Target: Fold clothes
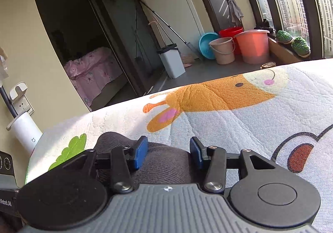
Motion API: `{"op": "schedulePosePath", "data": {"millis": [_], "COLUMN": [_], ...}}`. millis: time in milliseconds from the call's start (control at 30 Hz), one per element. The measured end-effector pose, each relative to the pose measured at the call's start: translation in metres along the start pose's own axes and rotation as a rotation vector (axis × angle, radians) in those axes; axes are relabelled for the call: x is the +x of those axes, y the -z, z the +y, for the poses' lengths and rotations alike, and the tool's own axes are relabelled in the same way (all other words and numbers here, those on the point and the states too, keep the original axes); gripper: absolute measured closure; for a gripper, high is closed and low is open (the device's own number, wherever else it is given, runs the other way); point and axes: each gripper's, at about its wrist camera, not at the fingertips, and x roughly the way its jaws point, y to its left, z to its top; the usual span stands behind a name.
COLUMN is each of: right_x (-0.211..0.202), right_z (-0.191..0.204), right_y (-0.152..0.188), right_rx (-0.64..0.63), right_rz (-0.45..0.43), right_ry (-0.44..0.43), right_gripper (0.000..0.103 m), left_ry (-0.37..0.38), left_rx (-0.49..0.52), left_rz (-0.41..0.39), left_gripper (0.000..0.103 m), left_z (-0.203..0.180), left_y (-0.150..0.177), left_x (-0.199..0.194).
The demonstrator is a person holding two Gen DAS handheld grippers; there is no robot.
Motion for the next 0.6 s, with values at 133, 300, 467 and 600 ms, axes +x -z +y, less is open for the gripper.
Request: {"op": "schedulePosePath", "data": {"millis": [133,300,467,600], "right_x": [0.003,0.004,0.004,0.002], "right_z": [-0.006,-0.012,-0.018,-0.021], "right_y": [0.002,0.005,0.005,0.007], "right_rx": [0.023,0.050,0.078,0.097], "right_rz": [-0.007,-0.019,-0.026,-0.032], "right_ry": [-0.022,-0.039,-0.049,-0.035], "right_gripper": [0.057,0.054,0.051,0.048], "left_ry": [0.039,0.112,0.209,0.145], "left_rx": [-0.065,-0.127,-0.053,-0.030], "left_rz": [0.011,-0.092,-0.047,-0.033], "left_gripper": [0.004,0.004,0.006,0.007], "left_z": [0.008,0.011,-0.017,-0.016], "left_y": [-0.007,-0.027,-0.029,-0.020], "left_x": [-0.003,-0.027,-0.011,0.008]}}
